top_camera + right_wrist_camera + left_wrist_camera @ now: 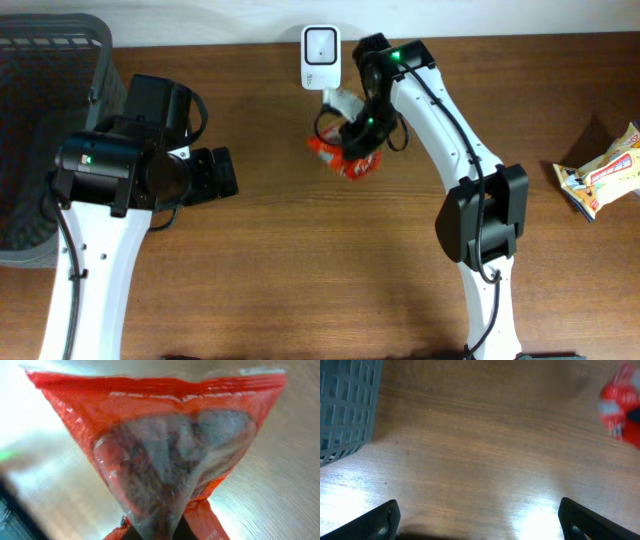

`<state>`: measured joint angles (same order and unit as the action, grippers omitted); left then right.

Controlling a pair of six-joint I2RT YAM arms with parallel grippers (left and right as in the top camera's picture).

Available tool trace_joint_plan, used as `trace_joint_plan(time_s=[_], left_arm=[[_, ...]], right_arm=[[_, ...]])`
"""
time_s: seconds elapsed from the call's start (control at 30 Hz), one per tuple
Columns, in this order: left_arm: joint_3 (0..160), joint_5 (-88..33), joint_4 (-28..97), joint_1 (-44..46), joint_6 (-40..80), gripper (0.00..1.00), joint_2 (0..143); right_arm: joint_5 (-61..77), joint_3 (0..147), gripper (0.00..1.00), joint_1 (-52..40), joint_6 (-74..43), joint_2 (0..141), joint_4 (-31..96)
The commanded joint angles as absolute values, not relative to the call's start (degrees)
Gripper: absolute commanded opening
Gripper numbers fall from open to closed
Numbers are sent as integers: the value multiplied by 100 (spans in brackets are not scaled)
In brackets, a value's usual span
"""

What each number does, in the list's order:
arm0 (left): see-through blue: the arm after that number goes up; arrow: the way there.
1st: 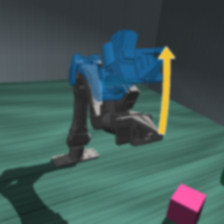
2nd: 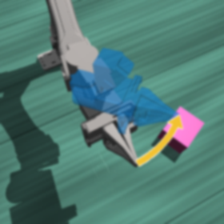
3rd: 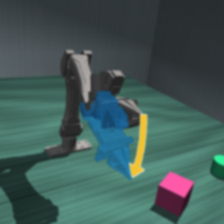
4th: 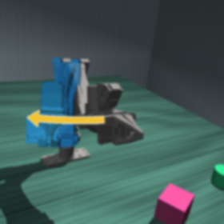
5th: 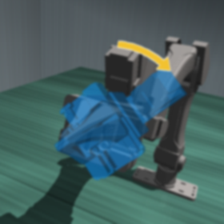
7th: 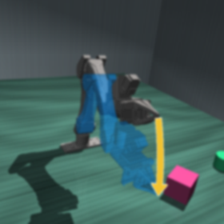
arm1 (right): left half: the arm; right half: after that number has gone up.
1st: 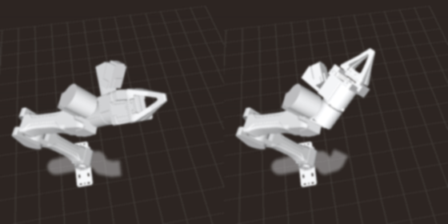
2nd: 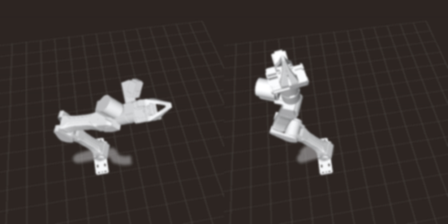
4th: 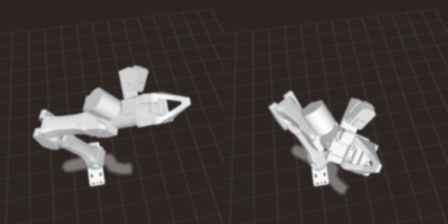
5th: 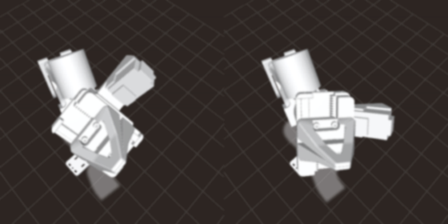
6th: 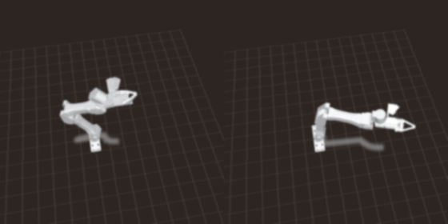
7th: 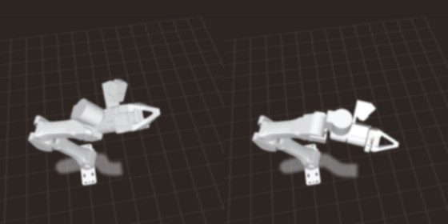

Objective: Scan the item barcode
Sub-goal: 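Lift the red HACKS bag to the barcode scanner, then carry the red bag to the right table edge and release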

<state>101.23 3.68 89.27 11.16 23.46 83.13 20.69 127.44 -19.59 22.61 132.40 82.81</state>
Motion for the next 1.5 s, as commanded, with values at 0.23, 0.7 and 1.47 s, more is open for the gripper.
trace_joint_plan(time_s=[0.23,0.7,1.47], left_arm=[[10149,434,8919,1107,2399,99,8291],[10149,434,8919,1107,2399,99,8291],[10149,434,8919,1107,2399,99,8291]], right_arm=[[-6045,12757,4,-1938,-5631,13172,9500],[-4805,12750,4,-1531,-5994,13174,8855],[-681,12763,4,-2045,-1208,13743,2176]])
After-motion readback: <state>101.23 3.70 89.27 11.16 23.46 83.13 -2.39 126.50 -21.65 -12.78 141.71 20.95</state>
